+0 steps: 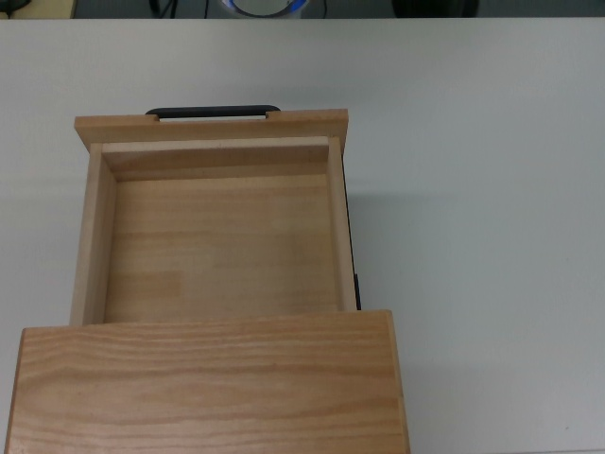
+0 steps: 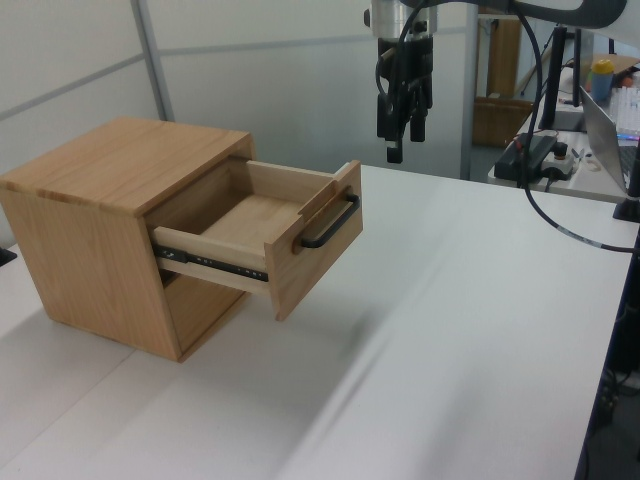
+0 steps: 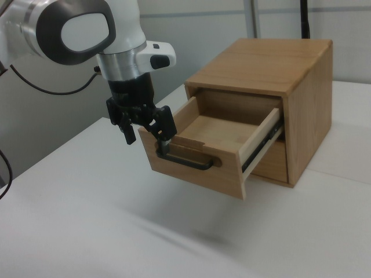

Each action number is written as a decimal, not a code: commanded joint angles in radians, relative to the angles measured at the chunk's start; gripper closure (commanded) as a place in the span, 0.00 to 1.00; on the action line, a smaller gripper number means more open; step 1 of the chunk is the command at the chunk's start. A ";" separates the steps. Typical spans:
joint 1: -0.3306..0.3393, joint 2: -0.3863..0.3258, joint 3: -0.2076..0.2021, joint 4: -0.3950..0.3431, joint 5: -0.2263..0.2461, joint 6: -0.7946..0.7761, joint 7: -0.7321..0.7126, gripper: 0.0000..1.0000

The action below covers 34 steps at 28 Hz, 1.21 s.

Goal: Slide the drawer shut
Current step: 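Move the gripper toward the open wooden drawer's front panel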

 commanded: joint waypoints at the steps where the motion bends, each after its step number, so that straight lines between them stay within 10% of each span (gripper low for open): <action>1: 0.000 -0.015 0.003 -0.021 0.007 -0.015 -0.012 0.00; 5: 0.004 -0.004 0.008 -0.023 0.006 -0.009 -0.012 0.11; 17: 0.007 0.023 0.014 -0.023 0.006 -0.004 -0.012 0.99; 34: 0.019 0.103 0.017 -0.023 -0.008 0.080 0.009 1.00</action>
